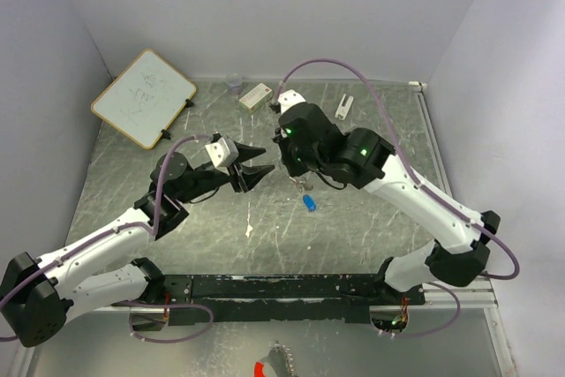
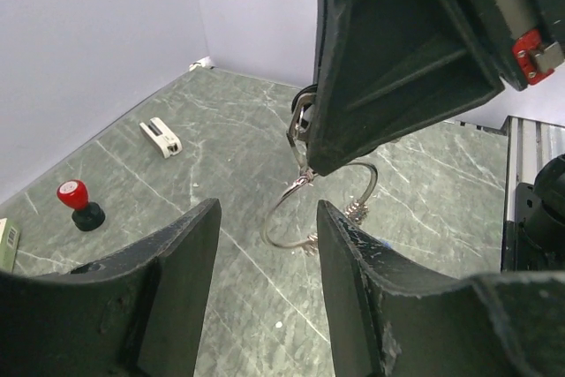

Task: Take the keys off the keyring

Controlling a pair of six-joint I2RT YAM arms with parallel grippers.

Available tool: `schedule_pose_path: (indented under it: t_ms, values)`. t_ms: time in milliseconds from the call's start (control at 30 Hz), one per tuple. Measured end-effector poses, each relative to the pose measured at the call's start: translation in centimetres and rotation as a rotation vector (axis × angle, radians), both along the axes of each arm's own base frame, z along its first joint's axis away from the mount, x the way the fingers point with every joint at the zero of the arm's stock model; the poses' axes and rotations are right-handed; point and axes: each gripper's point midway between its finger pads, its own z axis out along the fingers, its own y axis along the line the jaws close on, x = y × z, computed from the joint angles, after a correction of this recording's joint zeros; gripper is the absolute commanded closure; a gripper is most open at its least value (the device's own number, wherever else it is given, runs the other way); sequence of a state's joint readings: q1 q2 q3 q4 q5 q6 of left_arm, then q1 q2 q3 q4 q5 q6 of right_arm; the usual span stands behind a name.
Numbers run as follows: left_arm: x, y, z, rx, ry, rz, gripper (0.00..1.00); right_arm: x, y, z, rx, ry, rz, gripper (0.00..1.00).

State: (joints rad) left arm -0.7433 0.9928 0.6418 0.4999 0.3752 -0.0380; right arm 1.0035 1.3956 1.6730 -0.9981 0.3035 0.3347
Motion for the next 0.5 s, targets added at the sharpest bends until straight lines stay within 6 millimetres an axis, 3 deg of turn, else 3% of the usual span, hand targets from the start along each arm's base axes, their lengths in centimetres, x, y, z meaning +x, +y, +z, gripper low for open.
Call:
schedule_pose_path:
  t_ms: [300, 500]
  values:
    - [0.4, -0.4, -1.0, 0.007, 0.007, -0.003, 0.41, -0.6, -0.6, -2.1, -0.174, 0.137, -0.021, 1.00]
    - [0.4, -0.6, -1.7, 0.012, 0.005, -0.012, 0.40, -2.1, -0.7, -2.2, -0.183, 0.216, 0.013, 1.00]
